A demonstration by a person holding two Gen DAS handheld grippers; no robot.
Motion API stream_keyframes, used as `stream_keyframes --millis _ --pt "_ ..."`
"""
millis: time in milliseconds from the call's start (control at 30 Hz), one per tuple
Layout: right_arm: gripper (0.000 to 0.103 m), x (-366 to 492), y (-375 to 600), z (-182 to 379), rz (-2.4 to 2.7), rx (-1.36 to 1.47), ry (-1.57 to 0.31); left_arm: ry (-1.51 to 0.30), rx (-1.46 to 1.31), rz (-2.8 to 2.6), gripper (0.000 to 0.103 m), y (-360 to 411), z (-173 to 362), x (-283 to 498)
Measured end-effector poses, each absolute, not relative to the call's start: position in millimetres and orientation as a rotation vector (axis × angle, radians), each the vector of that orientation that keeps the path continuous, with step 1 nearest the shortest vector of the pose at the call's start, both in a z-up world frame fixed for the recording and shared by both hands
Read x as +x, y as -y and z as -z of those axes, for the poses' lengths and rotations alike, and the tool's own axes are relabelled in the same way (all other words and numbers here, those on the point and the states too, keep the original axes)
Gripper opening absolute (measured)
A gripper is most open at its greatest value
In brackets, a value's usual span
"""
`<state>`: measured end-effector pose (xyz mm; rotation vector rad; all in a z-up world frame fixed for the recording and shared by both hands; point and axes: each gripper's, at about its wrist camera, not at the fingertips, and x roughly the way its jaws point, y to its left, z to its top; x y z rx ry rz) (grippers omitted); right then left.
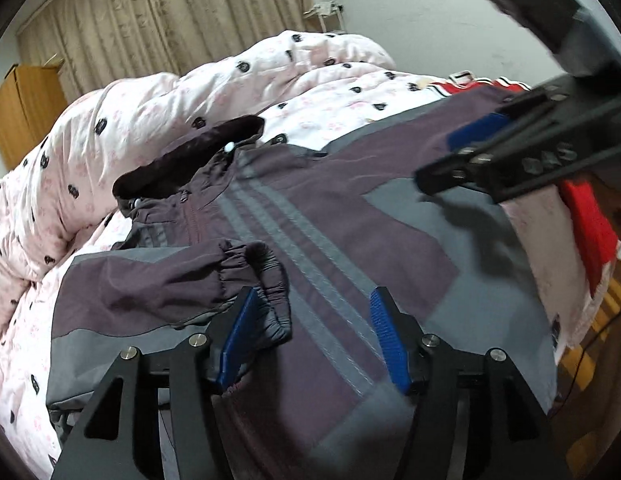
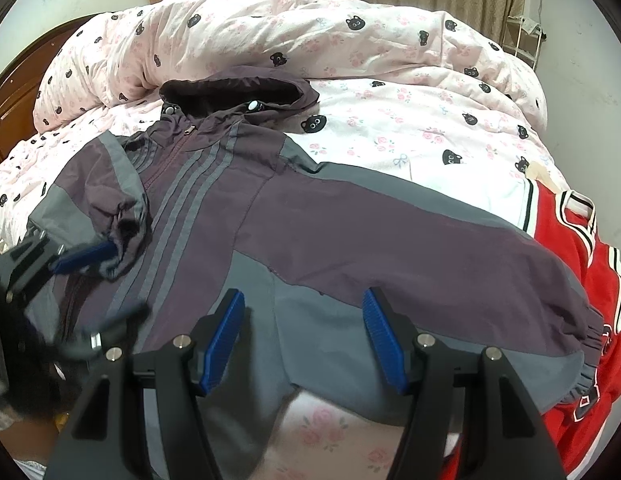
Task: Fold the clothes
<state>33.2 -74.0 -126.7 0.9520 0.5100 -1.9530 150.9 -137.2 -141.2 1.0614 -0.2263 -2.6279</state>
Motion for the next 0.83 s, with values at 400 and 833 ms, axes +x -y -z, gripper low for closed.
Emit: stream_keyframes --millis 400,833 --pt "0.063 44 84 126 1.921 0.928 -0.499 0.152 1.019 2.608 0.054 183 124 180" --pt "0.053 88 138 109 1.675 0.867 -0.394 -0.098 0.879 2.423 0.054 300 114 220"
